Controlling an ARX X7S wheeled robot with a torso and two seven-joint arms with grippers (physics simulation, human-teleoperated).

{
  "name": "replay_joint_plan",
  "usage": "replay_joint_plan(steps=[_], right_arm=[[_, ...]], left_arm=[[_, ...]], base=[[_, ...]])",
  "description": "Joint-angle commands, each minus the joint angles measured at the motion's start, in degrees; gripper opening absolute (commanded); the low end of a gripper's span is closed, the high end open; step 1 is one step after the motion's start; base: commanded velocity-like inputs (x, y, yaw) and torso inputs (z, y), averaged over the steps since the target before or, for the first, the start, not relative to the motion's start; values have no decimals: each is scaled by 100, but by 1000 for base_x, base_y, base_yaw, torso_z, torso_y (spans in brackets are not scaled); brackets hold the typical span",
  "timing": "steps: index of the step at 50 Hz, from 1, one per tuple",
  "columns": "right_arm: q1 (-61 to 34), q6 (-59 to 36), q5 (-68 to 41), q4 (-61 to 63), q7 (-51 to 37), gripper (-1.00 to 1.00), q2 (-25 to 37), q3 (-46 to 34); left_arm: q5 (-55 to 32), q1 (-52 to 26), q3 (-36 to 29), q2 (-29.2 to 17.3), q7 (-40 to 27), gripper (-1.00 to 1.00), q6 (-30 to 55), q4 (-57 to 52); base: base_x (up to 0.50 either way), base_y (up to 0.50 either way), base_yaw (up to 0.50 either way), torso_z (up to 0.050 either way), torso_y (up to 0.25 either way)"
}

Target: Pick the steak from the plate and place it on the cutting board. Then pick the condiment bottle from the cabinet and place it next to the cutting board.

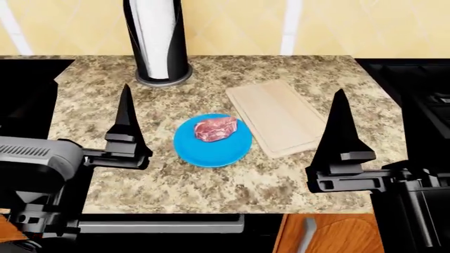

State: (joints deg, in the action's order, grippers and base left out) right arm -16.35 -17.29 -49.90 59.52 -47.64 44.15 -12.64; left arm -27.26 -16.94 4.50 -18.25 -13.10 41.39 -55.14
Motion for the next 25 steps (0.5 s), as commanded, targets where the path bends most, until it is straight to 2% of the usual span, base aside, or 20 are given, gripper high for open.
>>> replay_joint_plan(steps=[1,5,9,12,15,19,25], right_arm=[[-30,477,-14,-31,-163,100,343,-312],[-18,568,-32,-44,-163,100,378,-333],[-58,575,-76,-40,-234,100,398,-379],[-39,685,-243,-101,-263,100,389,-354],[-26,750,-320,-147,-261,100,394,-340],[31,862,-376,-222,-219,100,434,-280],[161,1050,-505,-272,-225,100,536,-121]], left_arm=[[-171,2,-71,-95,-93,100,-16,7],[-352,-3,-18,-95,-125,100,9,15],[-1453,-130,452,-9,-280,100,561,-95],[-1527,-209,314,-94,-209,100,567,-281],[-2483,-829,440,-48,-623,100,1176,-249],[-3559,-1892,275,2,-1129,100,1924,119],[-4183,-2931,-380,33,-971,100,2648,1182]], base=[[500,0,0,0,0],[500,0,0,0,0],[500,0,0,0,0],[333,0,0,0,5],[0,0,0,0,0],[0,0,0,0,0],[0,0,0,0,0]])
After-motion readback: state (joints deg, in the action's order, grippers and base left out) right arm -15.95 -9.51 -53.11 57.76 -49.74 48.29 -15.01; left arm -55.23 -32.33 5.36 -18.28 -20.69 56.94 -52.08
